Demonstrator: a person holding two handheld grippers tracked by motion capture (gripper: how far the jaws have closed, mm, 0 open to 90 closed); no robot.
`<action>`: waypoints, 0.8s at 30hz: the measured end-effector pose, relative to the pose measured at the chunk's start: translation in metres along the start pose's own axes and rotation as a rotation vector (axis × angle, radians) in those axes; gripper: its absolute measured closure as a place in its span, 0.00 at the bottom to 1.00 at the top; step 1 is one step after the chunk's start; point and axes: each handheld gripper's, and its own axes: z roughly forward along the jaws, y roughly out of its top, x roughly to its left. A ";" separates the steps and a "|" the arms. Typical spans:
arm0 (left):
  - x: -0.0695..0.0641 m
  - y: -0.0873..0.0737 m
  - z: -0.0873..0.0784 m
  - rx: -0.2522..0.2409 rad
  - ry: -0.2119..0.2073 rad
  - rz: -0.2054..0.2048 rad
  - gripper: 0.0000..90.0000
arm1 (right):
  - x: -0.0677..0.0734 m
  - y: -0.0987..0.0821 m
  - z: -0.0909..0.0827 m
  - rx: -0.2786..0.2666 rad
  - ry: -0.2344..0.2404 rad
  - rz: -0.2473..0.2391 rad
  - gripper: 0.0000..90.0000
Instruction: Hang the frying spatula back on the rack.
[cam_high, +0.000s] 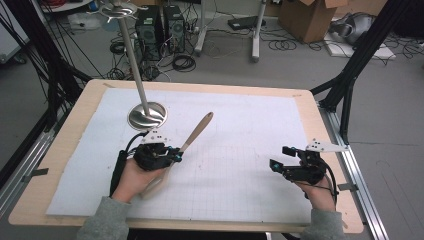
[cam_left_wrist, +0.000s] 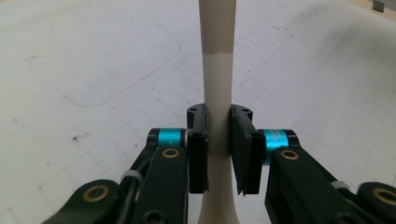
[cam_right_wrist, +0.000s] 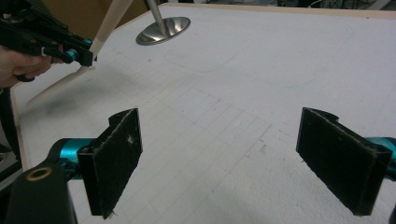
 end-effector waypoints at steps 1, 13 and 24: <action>0.002 0.000 -0.002 -0.007 0.000 -0.003 0.86 | 0.000 0.000 0.000 0.000 0.000 0.000 0.15; 0.023 -0.005 -0.030 -0.043 0.015 -0.008 0.86 | 0.000 -0.003 0.001 0.011 -0.007 0.004 0.15; 0.029 -0.009 -0.042 -0.073 0.050 -0.028 0.86 | 0.000 -0.004 0.002 0.016 -0.008 0.000 0.15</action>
